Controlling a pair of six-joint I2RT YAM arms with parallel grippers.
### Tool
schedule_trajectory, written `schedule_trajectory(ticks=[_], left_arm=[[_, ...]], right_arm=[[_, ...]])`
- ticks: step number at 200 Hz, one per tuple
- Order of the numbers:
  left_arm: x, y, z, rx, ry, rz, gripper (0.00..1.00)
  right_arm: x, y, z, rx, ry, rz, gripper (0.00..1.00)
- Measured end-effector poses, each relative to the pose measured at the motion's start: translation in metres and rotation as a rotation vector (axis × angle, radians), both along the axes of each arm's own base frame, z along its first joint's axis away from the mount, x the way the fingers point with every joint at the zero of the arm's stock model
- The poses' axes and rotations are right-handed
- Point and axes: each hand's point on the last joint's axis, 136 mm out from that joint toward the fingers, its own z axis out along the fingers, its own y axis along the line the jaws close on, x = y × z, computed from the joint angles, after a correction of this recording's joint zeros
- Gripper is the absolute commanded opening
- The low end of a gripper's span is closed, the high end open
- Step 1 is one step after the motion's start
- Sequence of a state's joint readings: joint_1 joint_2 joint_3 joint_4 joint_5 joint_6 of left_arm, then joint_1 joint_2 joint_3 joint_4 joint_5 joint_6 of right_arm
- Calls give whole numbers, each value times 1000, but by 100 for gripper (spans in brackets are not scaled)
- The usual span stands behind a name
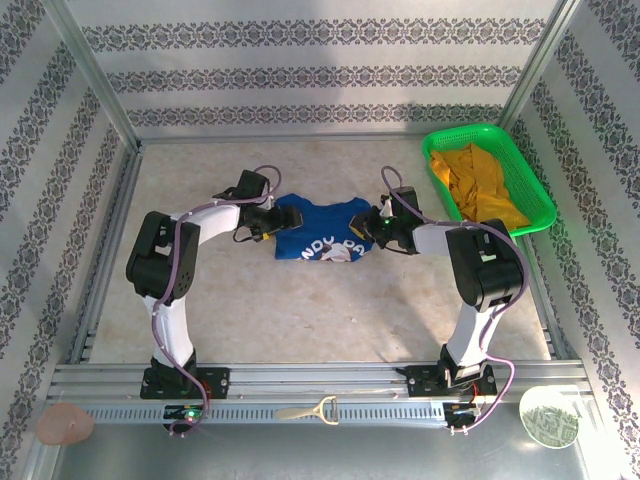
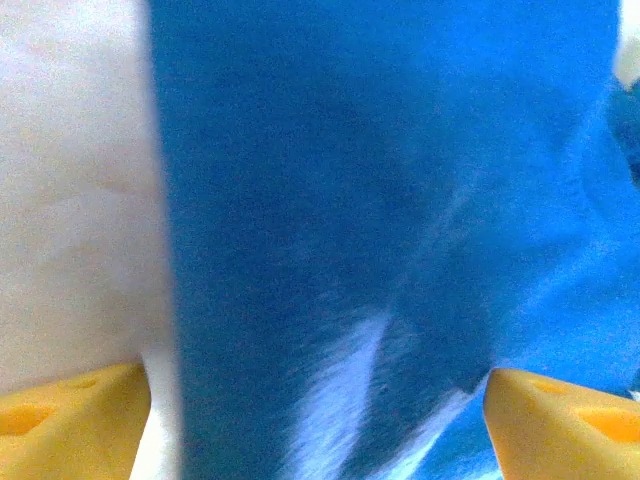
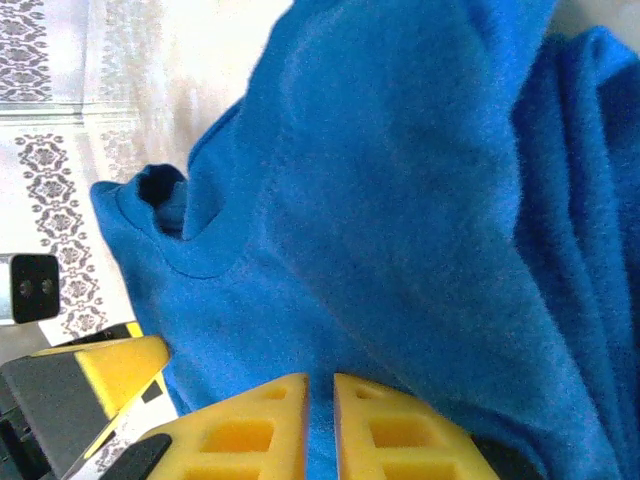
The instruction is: Fold the inside-out t-shirt
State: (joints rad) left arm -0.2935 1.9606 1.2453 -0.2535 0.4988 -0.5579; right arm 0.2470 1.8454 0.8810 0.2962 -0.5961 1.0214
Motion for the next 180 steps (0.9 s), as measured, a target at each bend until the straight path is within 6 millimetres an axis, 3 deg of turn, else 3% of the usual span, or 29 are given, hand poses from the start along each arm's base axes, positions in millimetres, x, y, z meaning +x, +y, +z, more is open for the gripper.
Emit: schedule_trajectory(ticks=[23, 44, 59, 75, 99, 122, 149, 158, 180], left_arm=[[1, -2, 0, -9, -1, 1, 78], [1, -16, -2, -55, -16, -12, 62], [1, -21, -2, -78, -25, -6, 44], [-4, -29, -6, -102, -21, -20, 31], [-4, -35, -3, -131, -21, -21, 0], [0, -31, 1, -144, -28, -23, 0], [14, 2, 8, -122, -28, -3, 0], [23, 23, 13, -102, -34, 12, 0], [45, 86, 30, -27, -61, 59, 0]], right_arm=[[-1, 2, -2, -5, 2, 2, 17], [-2, 4, -2, -6, 1, 5, 16], [-2, 4, -2, -6, 1, 6, 16], [-2, 4, -3, -7, 4, 7, 16], [-3, 4, 3, -5, 2, 7, 17], [-2, 4, 26, 8, -34, 9, 22], [0, -1, 77, 32, -132, 7, 39], [-1, -8, 96, 37, -170, 0, 47], [-5, -32, 130, 18, -244, -36, 55]])
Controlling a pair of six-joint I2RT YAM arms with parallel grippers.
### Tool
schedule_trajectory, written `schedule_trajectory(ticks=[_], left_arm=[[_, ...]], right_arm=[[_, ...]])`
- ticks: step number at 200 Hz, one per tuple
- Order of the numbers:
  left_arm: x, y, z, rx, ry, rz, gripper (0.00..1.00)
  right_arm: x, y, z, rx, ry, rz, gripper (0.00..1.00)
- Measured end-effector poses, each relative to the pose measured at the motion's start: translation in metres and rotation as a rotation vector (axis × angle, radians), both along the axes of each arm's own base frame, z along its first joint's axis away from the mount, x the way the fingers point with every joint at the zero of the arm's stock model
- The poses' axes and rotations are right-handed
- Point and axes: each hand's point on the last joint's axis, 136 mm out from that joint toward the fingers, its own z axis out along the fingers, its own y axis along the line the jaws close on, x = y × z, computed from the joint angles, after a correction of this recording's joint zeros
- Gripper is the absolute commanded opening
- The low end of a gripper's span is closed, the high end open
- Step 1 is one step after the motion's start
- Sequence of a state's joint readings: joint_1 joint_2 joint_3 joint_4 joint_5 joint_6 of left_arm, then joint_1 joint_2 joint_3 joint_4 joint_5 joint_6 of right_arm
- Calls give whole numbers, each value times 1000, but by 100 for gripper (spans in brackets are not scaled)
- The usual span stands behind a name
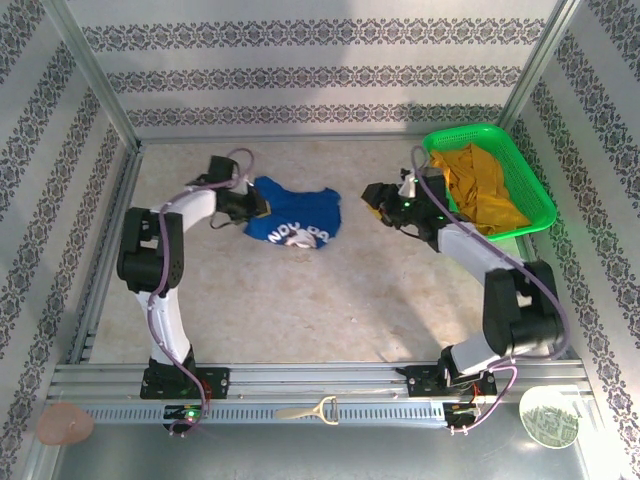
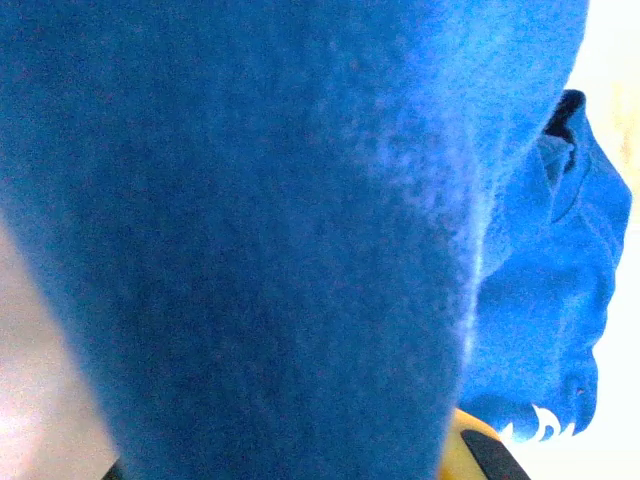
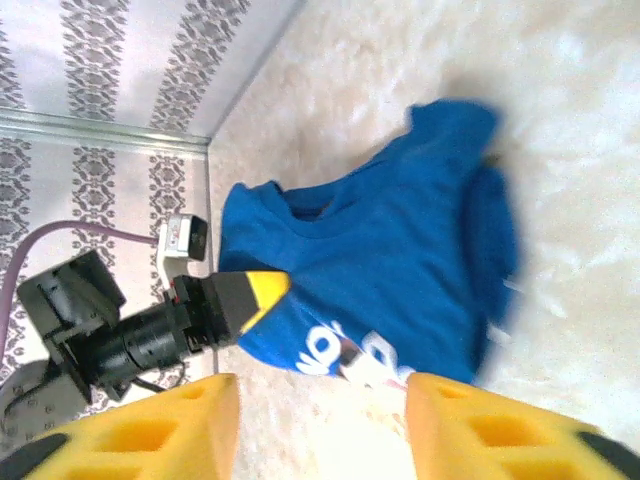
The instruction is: Fold the inside-out t-shirt
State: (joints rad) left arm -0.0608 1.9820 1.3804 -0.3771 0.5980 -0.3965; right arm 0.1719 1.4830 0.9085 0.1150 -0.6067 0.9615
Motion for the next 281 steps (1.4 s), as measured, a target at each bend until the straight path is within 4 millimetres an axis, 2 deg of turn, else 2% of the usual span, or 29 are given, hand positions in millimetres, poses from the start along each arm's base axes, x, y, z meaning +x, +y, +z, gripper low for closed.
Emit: schedule_trajectory(ticks=[24, 41, 55, 72, 90, 95, 106, 110, 114, 132, 145, 157, 176, 187, 200, 216, 226, 237, 249, 261, 273, 281], left_arm=[[24, 73, 22, 113, -39, 52, 0], [42, 120, 30, 223, -58, 76, 0], [54, 148, 29, 312, -55, 76, 0], [67, 167, 21, 399, -42, 57, 1], [72, 177, 7, 448, -13, 41, 35], [73, 178, 4, 453, -5, 41, 47], [71, 181, -1, 461, 10, 44, 76], [71, 183, -1, 465, 15, 47, 86], [70, 184, -2, 468, 18, 49, 98], [69, 190, 7, 479, 6, 72, 100], [67, 194, 25, 489, -18, 100, 100], [62, 195, 49, 497, -63, 133, 99], [46, 195, 105, 516, -180, 200, 99], [30, 193, 143, 523, -279, 249, 100], [9, 190, 176, 523, -394, 299, 100], [-21, 181, 196, 525, -542, 340, 99], [-36, 173, 190, 532, -609, 346, 99], [-51, 158, 168, 553, -661, 327, 99], [-63, 139, 125, 565, -652, 272, 99], [-75, 125, 76, 580, -606, 225, 99], [-89, 123, 35, 613, -551, 211, 99], [-97, 126, 15, 637, -530, 218, 99]], right_arm=[[-8, -31, 22, -40, -42, -53, 62], [-19, -49, 31, -70, -54, -85, 65], [-29, -61, 33, -98, -51, -101, 67], [-40, -70, 30, -132, -35, -108, 69], [-49, -77, 23, -175, -10, -110, 75], [-51, -78, 21, -187, -3, -112, 76], [-56, -82, 16, -217, 11, -113, 85], [-58, -84, 14, -234, 13, -113, 96], [-59, -85, 13, -240, 23, -120, 98], [-65, -93, 10, -310, 19, -131, 98], [-68, -102, 8, -367, 15, -153, 98], [-69, -114, 5, -436, 16, -184, 98], [-66, -136, 2, -555, 17, -251, 98], [-64, -149, 0, -625, 14, -298, 99], [-58, -167, -1, -710, -21, -366, 98], [-55, -186, -12, -808, -74, -442, 98], [-57, -196, -23, -864, -103, -472, 98], [-61, -204, -39, -928, -126, -483, 98], [-63, -208, -53, -988, -140, -469, 98], [-59, -210, -58, -1034, -168, -455, 98], [-51, -208, -60, -1068, -215, -442, 98], [-46, -206, -61, -1085, -247, -434, 98]])
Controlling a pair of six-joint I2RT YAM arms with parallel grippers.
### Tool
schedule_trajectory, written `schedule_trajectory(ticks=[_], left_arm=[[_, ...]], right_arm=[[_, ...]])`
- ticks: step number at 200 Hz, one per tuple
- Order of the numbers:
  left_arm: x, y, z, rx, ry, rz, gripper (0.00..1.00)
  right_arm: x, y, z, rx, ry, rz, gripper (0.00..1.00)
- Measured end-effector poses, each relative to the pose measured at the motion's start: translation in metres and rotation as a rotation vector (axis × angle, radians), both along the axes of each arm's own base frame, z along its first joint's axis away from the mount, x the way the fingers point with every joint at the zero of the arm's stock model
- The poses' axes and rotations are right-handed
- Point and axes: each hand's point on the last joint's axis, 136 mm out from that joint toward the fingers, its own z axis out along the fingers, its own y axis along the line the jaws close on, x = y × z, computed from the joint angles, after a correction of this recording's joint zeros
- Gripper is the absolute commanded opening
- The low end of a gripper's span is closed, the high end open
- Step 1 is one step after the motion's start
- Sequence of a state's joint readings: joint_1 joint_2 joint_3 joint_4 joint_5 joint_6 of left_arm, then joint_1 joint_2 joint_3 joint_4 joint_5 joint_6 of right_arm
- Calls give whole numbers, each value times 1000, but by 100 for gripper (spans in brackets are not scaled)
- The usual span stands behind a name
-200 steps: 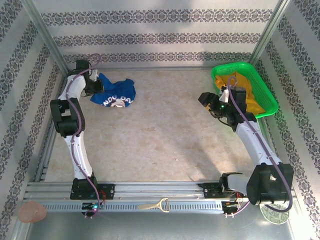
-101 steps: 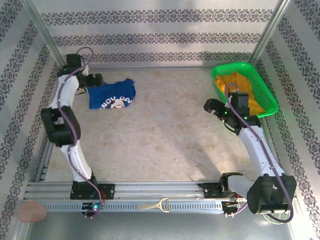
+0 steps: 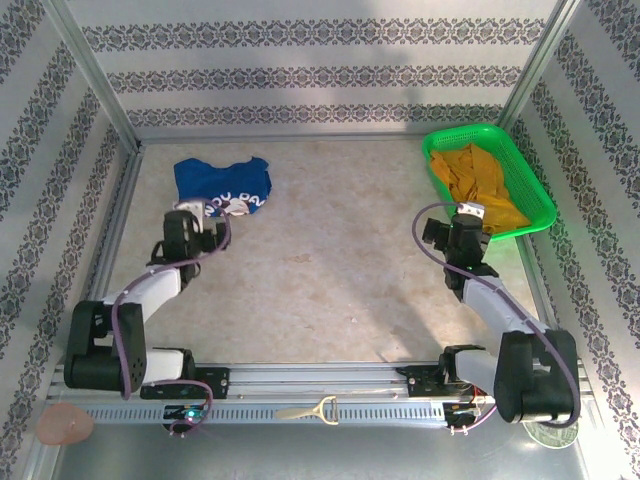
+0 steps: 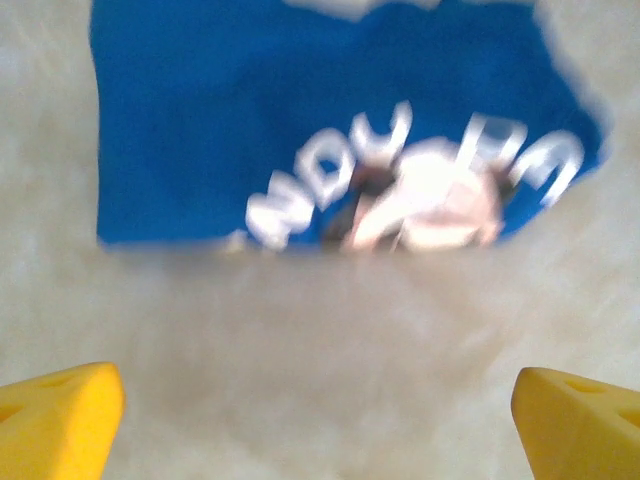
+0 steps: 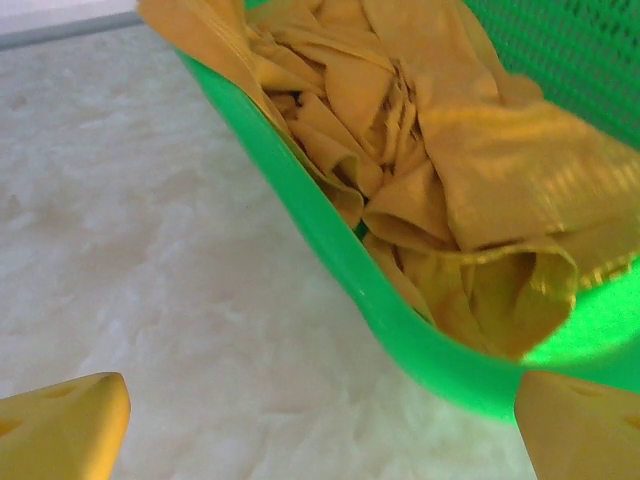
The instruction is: Fold the inside-out t-shirt
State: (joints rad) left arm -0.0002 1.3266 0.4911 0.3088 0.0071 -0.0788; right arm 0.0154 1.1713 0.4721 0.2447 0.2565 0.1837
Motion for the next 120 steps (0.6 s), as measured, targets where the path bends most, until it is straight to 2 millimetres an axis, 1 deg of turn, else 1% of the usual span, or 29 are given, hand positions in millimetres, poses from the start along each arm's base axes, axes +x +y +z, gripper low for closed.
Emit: schedule_trajectory(ticks=[11, 23, 37, 51, 63, 81, 89, 120], left_arm=[[-8, 6, -16, 21, 6, 28, 99], [-9, 11, -23, 37, -13, 49, 99], [-2, 11, -23, 49, -48, 41, 99], [11, 9, -16, 55, -117, 30, 99], [19, 5, -17, 56, -164, 2, 99], [17, 0, -30, 54, -149, -29, 99], [17, -1, -31, 51, -146, -40, 99], [26, -1, -20, 44, -185, -47, 99]], right_arm=[[7, 3, -4, -27, -19, 24, 98], [14, 3, -10, -55, -37, 38, 98], [23, 4, -10, -78, -73, 51, 98], [32, 9, -9, -78, -110, 87, 98], [41, 16, -10, -90, -152, 125, 98], [45, 24, -11, -117, -208, 173, 98], [46, 29, -10, -113, -213, 200, 99], [49, 31, -6, -89, -240, 234, 98]])
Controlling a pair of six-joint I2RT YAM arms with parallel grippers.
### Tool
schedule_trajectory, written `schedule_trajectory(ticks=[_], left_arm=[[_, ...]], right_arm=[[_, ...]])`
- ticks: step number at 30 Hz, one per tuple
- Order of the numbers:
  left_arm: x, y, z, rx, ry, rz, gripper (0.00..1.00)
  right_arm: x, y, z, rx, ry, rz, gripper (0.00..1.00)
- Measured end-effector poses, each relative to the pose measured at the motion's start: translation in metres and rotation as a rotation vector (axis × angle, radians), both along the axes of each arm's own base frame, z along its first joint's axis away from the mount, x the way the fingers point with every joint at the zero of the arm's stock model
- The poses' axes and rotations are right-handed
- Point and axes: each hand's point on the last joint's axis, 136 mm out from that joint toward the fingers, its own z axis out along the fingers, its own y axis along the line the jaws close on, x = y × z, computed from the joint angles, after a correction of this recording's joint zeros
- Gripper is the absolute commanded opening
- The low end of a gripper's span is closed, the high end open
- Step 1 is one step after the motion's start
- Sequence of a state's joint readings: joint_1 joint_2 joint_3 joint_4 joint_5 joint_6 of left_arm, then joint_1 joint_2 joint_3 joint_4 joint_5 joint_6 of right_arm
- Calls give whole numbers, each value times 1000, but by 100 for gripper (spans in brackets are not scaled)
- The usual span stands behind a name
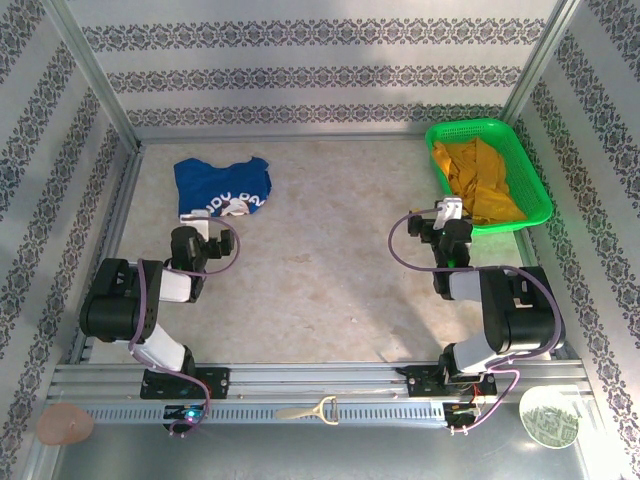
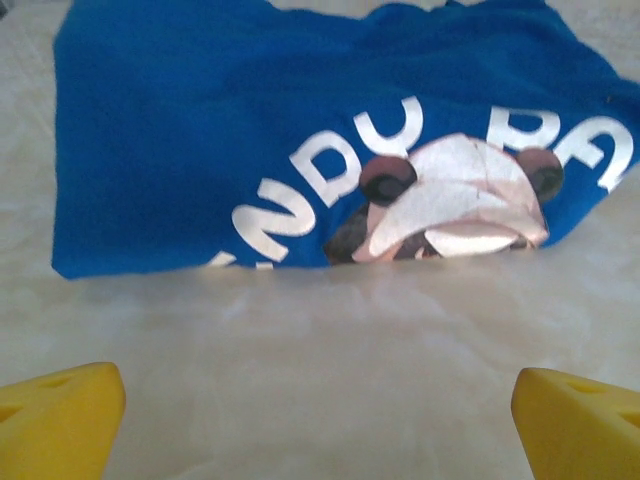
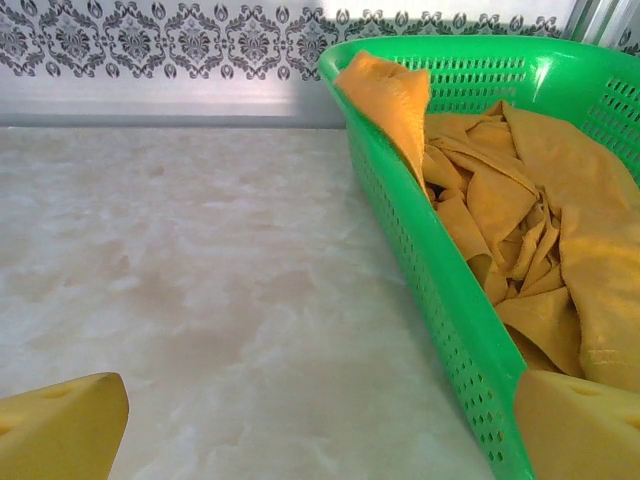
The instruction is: Fold the inside-out t-shirt
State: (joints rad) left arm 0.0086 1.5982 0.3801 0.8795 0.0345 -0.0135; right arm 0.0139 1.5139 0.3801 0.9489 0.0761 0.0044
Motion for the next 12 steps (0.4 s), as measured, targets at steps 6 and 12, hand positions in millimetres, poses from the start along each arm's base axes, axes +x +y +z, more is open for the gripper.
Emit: schedule_trajectory(ticks=[6, 12], left_arm=[[2, 0, 5, 1, -21, 1, 99], [3, 0, 7, 1, -28, 1, 99]], right_arm=[[0, 1, 1, 4, -3, 11, 99], [0, 1, 0, 4, -3, 12, 98]])
